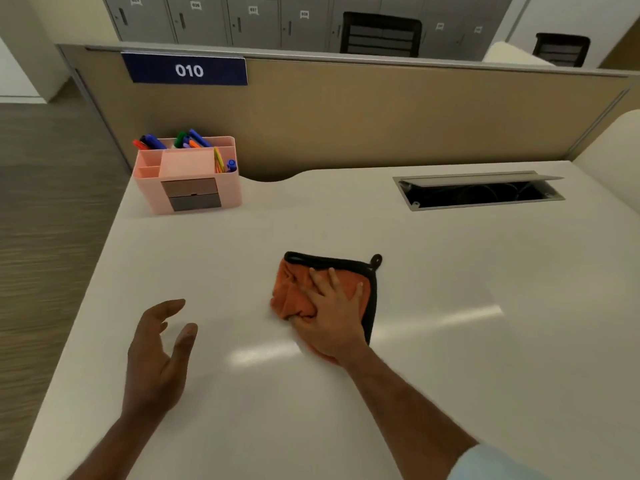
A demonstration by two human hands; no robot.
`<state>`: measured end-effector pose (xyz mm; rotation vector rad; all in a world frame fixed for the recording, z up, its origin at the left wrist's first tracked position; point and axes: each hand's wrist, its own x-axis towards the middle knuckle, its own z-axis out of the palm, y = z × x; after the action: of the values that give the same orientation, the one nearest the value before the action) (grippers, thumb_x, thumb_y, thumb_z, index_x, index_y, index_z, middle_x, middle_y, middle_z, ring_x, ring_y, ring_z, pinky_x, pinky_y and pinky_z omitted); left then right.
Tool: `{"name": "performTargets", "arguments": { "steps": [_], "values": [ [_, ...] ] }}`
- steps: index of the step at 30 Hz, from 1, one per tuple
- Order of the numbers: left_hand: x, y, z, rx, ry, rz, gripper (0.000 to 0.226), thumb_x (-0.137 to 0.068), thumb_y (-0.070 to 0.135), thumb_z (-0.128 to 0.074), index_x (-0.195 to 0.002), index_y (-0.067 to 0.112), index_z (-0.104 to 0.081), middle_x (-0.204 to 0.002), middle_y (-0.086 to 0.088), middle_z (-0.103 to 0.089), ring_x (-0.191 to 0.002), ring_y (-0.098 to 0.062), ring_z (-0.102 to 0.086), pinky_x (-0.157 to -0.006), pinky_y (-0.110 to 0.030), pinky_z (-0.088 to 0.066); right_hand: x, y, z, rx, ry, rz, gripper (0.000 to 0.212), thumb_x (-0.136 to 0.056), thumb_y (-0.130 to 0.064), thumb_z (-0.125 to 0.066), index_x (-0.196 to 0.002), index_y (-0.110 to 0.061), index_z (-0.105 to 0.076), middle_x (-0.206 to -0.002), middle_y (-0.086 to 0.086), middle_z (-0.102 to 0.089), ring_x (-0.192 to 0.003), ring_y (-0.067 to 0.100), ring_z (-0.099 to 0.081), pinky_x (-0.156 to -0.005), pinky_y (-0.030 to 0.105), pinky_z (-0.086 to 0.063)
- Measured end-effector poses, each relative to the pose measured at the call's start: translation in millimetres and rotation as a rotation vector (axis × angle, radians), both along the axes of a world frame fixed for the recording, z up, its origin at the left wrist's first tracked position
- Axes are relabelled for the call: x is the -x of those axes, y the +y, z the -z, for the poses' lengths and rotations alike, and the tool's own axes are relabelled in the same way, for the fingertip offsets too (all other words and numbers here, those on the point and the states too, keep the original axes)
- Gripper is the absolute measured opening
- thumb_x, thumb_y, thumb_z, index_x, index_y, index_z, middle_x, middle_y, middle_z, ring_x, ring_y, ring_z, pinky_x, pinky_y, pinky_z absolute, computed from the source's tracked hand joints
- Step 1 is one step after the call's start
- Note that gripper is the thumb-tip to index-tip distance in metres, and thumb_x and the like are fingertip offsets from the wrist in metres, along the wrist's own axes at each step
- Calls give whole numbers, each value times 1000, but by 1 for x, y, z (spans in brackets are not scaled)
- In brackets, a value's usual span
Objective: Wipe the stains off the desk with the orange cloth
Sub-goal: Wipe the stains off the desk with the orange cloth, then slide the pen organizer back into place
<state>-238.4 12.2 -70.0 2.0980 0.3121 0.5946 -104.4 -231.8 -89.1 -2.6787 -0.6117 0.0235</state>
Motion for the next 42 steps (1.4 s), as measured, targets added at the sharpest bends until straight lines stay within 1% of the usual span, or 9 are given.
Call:
{"name": "performTargets", "arguments": {
  "steps": [6,8,12,16,23,27,31,34,42],
  "values": [
    [-31,21,-5,-4,-9,-62,56,-88,59,-42,-121,17,-56,-121,-2,-62,-111,-19,-58,-87,-7,-41,-38,48,-2,-26,49,-156,69,-79,-62,-49,-144,-42,-37,-159,-10,-23,-150,22,-4,-107,69,14],
    [-41,23,-7,8,-13,-81,57,-87,59,-42,-120,14,-57,-119,1,-62,-107,-9,-57,-84,-12,-43,-52,60,-2,-15,57,-176,67,-82,-60,-53,-143,-40,-39,-160,-9,-23,-150,23,-4,-106,67,17],
    [-58,26,-7,112,-45,-167,44,-87,54,-45,-111,20,-59,-108,4,-63,-95,16,-55,-75,1,-39,-64,87,-5,4,56,-268,65,-83,-61,-54,-143,-39,-41,-160,-8,-22,-150,24,-3,-106,67,20],
    [-73,32,-3,152,-44,-223,35,-88,48,-48,-109,22,-59,-106,5,-63,-94,2,-58,-74,-9,-40,-43,95,-6,-22,54,-429,60,-82,-56,-61,-138,-41,-47,-158,-6,-28,-150,25,-7,-107,72,13],
    [-112,65,-8,73,-17,-293,26,-93,36,-61,-112,18,-61,-107,3,-65,-93,-6,-60,-73,-14,-42,-29,67,-18,-81,71,-510,69,-79,-62,-63,-142,-47,-38,-157,-8,-30,-148,14,-15,-115,56,2],
    [-149,91,-22,191,42,-415,35,-91,33,-63,-118,12,-59,-107,-5,-66,-96,-20,-61,-83,-30,-47,-63,69,-41,-419,133,-309,68,-76,-75,-58,-132,-37,-54,-133,-16,-56,-122,-4,-48,-106,23,-37],
    [-186,116,-40,287,192,-413,56,-92,42,-58,-135,6,-51,-95,-1,-64,-86,-16,-59,-82,-35,-42,-119,91,-57,-730,284,67,40,-88,-51,-64,-117,-24,-67,-111,-8,-68,-95,5,-63,-88,29,-51],
    [-209,139,-41,345,335,-387,69,-92,54,-51,-139,4,-47,-138,-20,-55,-121,-36,-54,-99,-47,-44,-160,101,-60,-762,370,210,40,-91,-47,-61,-117,-17,-65,-112,0,-68,-102,18,-65,-98,40,-49],
    [-239,162,-52,698,331,-277,79,-86,76,-38,-143,22,-43,-139,-6,-52,-124,-29,-49,-100,-43,-37,-209,174,-71,-804,658,242,79,-89,-55,-59,-149,-14,-29,-152,4,-39,-134,26,-42,-102,37,-41]
  ]
}}
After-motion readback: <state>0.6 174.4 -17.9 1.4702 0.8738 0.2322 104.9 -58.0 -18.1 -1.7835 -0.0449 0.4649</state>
